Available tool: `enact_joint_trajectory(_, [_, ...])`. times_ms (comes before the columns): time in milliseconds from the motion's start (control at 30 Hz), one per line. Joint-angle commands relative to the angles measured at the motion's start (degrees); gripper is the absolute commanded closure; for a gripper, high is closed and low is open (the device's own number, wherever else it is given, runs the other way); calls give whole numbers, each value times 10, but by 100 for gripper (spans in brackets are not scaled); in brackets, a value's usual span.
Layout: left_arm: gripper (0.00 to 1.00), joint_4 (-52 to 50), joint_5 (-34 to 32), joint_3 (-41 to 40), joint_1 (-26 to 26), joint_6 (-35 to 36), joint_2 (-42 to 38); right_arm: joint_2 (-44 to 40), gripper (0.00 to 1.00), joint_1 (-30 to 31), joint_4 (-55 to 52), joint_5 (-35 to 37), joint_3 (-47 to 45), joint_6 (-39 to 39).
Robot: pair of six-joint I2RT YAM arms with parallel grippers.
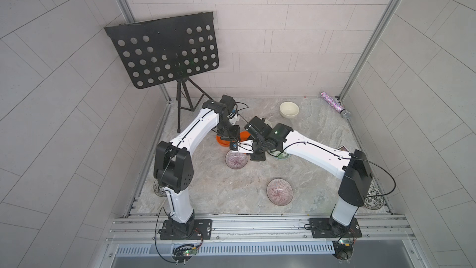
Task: Stack the bowls
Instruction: Pick up the bowl from the center of the board.
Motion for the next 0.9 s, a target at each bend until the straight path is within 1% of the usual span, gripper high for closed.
enact_joint_trajectory(0, [70,-2,0,-6,-3,4,6,11,100,4,-4,0,24,-5])
enact_joint_trajectory(33, [73,-1,0,-7,-4,3,9,16,100,4,-4,4,27,-5])
enact_joint_trajectory(233, [100,8,11,-9,-4,-1,17,33,100,4,18,42,41,1])
enact_joint_trajectory(300, [100,12,10,-10,-3,-4,19,35,99,3,37,65,36,5])
enact_joint_trajectory(333, [100,14,9,-10,-3,-7,20,34,88,4,49,78,31,8])
enact_joint_trajectory(367, [100,18,9,-11,-2,-11,20,32,80,4,63,90,26,12])
enact_joint_trajectory(467, [100,29,7,-9,3,-26,22,25,63,2,107,124,0,13])
enact_joint_trajectory(533, [100,38,0,-7,11,-41,22,13,56,0,144,151,-22,22])
enact_joint_trajectory(600, [100,44,-6,-2,26,-55,26,-3,52,-4,176,166,-41,31])
enact_joint_trajectory(700, [100,54,-2,5,50,-71,32,-52,40,-8,258,185,-92,43])
enact_joint_trajectory(767, [100,58,-6,13,66,-79,40,-92,38,-8,327,194,-132,47])
enact_joint_trajectory(867, [100,67,-15,9,89,-91,47,-138,35,-10,374,198,-173,63])
